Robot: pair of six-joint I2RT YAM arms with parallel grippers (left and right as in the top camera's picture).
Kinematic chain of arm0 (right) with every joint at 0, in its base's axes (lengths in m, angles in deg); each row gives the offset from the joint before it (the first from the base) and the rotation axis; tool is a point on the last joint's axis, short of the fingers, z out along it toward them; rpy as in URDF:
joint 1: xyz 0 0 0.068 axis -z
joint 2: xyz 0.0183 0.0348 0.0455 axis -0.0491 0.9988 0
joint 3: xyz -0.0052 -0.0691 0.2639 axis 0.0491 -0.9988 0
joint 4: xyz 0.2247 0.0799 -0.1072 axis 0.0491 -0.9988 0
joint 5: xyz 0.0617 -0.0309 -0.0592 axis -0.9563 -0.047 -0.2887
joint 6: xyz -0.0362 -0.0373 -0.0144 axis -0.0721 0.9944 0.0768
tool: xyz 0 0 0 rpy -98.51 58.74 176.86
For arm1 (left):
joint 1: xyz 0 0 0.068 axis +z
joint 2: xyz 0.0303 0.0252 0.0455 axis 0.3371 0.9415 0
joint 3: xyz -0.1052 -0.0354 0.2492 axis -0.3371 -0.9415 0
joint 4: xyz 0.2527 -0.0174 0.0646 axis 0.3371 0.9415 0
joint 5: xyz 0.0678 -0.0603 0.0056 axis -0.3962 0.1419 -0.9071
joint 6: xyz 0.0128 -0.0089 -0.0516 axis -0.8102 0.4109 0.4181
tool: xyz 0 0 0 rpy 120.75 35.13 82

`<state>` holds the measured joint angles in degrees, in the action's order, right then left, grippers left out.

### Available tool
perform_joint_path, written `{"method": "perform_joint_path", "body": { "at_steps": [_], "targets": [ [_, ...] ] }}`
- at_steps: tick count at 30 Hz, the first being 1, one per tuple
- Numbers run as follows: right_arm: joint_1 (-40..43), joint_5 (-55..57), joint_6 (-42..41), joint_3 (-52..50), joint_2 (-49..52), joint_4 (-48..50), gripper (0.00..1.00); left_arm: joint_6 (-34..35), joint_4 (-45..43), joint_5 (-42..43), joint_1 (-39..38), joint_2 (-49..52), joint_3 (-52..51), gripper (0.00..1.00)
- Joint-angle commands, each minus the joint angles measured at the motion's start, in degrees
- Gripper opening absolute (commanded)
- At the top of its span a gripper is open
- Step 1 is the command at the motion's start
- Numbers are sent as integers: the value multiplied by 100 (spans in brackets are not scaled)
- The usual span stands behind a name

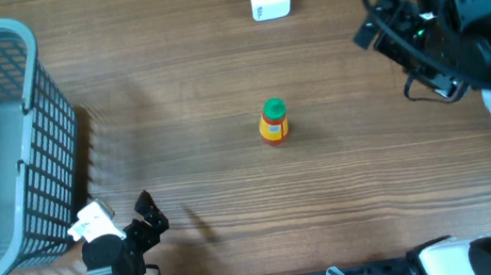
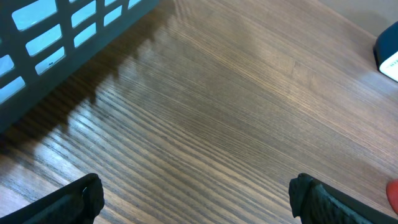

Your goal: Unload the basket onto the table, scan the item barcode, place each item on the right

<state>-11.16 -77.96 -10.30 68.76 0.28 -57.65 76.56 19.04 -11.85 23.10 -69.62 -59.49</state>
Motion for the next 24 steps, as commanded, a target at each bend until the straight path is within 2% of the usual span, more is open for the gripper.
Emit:
{"method": "perform_joint_path", "body": {
  "at_steps": [1, 3, 6, 9, 12, 15, 17, 21, 24],
  "targets": [
    [645, 57, -479, -1014, 33, -2, 100, -7, -13, -57, 4, -26, -24, 100],
    [896, -570, -470, -1707, 35, 175, 99, -7, -13, -57, 4, -26, -24, 100],
    [1252, -2205, -472, -2857, 61, 887, 100, -7, -13, -57, 4, -26, -24, 100],
    [1414, -2706, -470, -3738, 61, 1692, 100, -7, -13, -57, 4, -26, -24, 100],
    [1416, -2730, -426, -4301, 61, 1939, 100, -7, -13, -57, 4, -26, -24, 100],
    [1416, -2037, -498, -4649, 61, 2081, 100, -7, -13, -57, 4, -26, -24, 100],
    [1416, -2111, -551, -4776, 61, 2393, 100, -7, -13, -57, 4, -26, -24, 100],
    [1419, -3528, -391, -4802, 190, 2787, 100, -7, -13, -57, 4, -26, -24, 100],
    [1425, -4039, -444, -4800, 592, 2951, 99, -7, -13, -57, 4, -26, -24, 100]
  ]
}}
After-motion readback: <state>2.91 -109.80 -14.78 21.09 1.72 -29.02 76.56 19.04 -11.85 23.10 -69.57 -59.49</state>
